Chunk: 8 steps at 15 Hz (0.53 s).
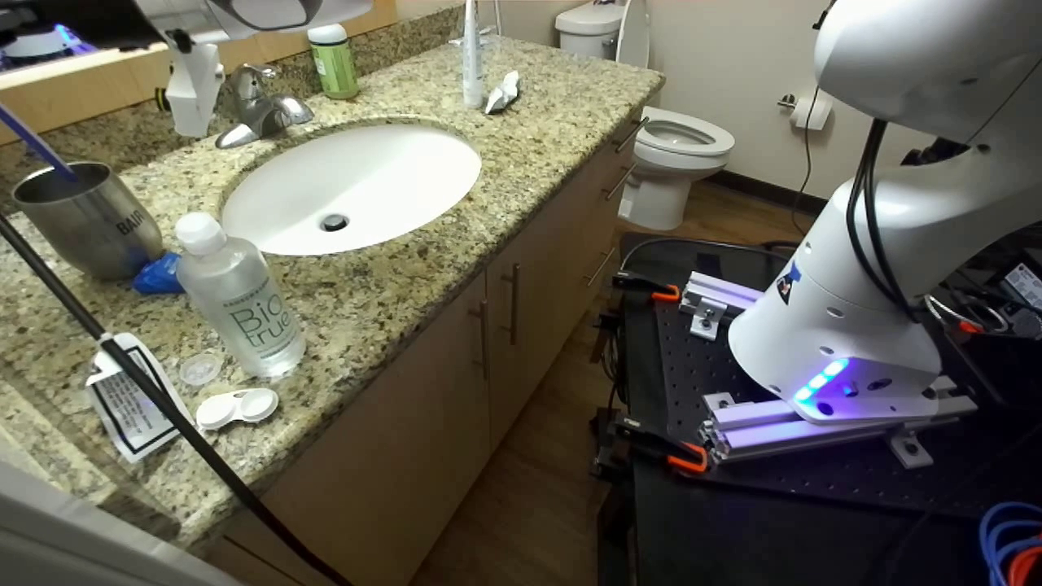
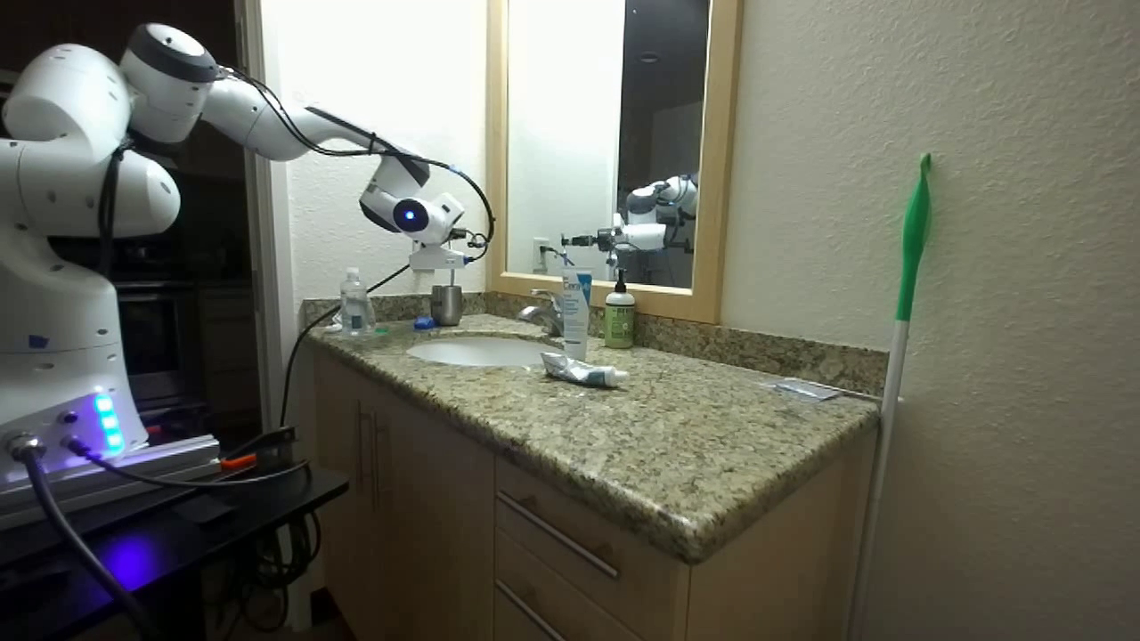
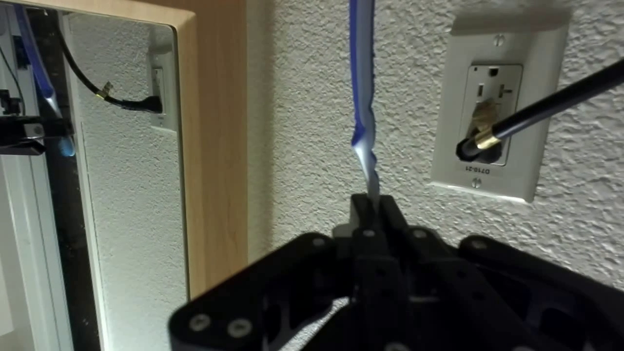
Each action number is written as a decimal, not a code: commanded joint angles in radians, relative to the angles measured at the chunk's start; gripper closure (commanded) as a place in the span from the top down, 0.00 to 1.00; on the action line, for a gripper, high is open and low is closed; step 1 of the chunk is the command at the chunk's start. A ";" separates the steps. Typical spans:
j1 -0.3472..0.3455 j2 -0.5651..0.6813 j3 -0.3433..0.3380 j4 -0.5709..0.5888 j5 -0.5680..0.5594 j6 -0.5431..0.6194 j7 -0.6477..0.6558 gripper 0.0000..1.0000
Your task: Pick the toothbrush and put it in the cup
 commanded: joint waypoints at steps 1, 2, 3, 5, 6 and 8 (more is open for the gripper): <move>-0.001 0.000 0.000 0.001 0.000 0.000 0.000 0.01; -0.003 -0.004 0.009 -0.005 -0.010 -0.001 0.015 0.01; -0.003 -0.003 0.014 -0.009 -0.019 -0.009 0.027 0.01; 0.000 -0.001 0.021 -0.009 -0.027 -0.026 0.037 0.01; 0.001 -0.003 0.025 -0.005 -0.024 -0.025 0.040 0.01; 0.004 -0.011 0.026 -0.009 -0.034 -0.020 0.040 0.01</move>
